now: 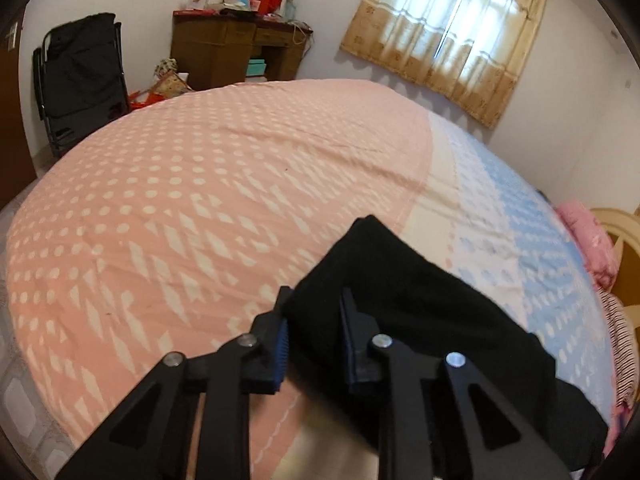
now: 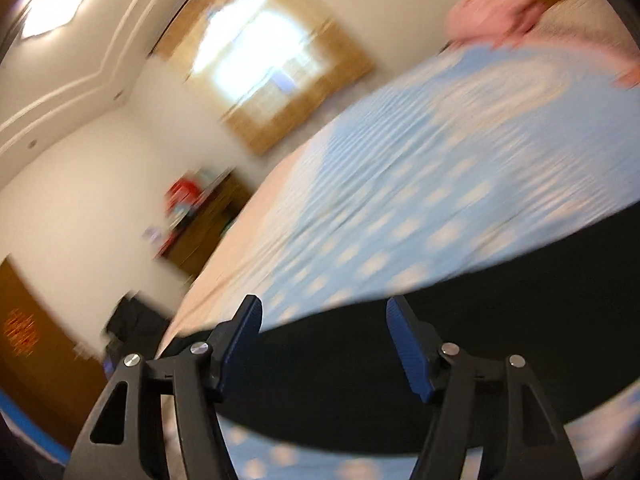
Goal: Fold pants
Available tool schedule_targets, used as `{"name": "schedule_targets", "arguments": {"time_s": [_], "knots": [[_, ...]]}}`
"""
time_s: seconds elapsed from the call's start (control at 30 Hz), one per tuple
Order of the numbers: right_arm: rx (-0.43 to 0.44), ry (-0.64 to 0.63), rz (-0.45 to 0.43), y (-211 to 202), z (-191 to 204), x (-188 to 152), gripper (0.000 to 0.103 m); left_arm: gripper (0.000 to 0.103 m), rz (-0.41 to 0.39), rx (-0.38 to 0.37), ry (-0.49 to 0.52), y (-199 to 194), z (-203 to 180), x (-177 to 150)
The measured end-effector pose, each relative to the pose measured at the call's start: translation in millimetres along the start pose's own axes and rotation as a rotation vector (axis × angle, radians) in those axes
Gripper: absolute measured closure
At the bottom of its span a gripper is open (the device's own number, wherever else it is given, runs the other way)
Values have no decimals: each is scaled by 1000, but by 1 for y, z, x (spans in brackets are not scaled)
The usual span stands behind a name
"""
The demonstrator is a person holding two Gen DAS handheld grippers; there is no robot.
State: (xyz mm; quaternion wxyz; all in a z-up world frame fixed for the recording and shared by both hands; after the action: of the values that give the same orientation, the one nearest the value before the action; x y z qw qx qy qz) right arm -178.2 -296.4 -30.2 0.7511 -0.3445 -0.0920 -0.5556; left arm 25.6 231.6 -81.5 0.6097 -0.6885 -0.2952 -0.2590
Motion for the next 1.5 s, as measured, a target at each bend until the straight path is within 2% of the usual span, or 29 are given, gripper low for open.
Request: {"name": "schedule_targets", "arguments": {"time_s": [0.07,0.13,0.17,0.23,0.37,0.5,0.57,0.63,0.67,0.7,0.73,0.77,0.83,0.97,1.03,1.27,1.33,1.4,1.5], "knots": [[-124,-1,-98,-36,-30,40,37,79,-3,18,14,0,-2,1],[-336,-39,-159,-58,-61,73,36,79,-9,13,-1,0,-1,3],[-423,-43,-168,-68,-83,90,36,79,-8,14,-4,1,-1,5],[-487,5,-137,-77,-121,113,36,79,0,25,-2,2,-1,6],[-488,144,-4,-65,-184,126,36,77,5,80,34,6,-12,4],[-554,44,124,-34,-191,113,36,73,21,90,19,7,-12,6],[-587,-25,134,-27,-187,109,35,71,25,98,16,8,-12,5],[-607,-41,143,-24,-186,106,37,69,21,104,8,8,-11,3],[-607,-48,157,-24,-185,104,50,69,19,107,3,9,-12,3],[-597,-53,168,-26,-183,104,73,68,17,112,-2,9,-12,2],[-560,-38,186,-28,-181,105,89,68,16,115,-5,9,-13,2],[-517,-19,197,-27,-178,108,89,68,15,121,-8,8,-13,1],[-544,-102,164,-31,-162,110,89,67,14,133,-7,7,-15,0],[-450,-162,27,-55,-126,130,89,65,6,170,9,3,-20,0],[-431,-200,3,-59,-117,138,89,65,0,189,21,2,-22,-2],[-557,-172,142,-22,-168,125,89,59,-9,270,85,-11,-28,-3],[-587,-158,149,-19,-175,121,89,56,-23,319,107,-23,-27,0],[-609,-142,143,-24,-177,117,89,48,-56,376,133,-40,-27,5],[-630,-119,111,-30,-162,119,89,40,-154,373,220,-69,-44,20]]}}
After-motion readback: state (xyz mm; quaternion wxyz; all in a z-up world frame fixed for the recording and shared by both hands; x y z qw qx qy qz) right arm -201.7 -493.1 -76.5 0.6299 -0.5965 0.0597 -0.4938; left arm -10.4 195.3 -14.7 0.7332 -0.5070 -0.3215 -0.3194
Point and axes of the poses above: each gripper's, at about its wrist camera, not at the fingertips, and y roughly the way its jaws point, z to its left, x to its top, the point moved 1 cm from there along y, roughly the way its jaws point, and after that the axes turned 14 degrees about y, right-handed, at the moved point
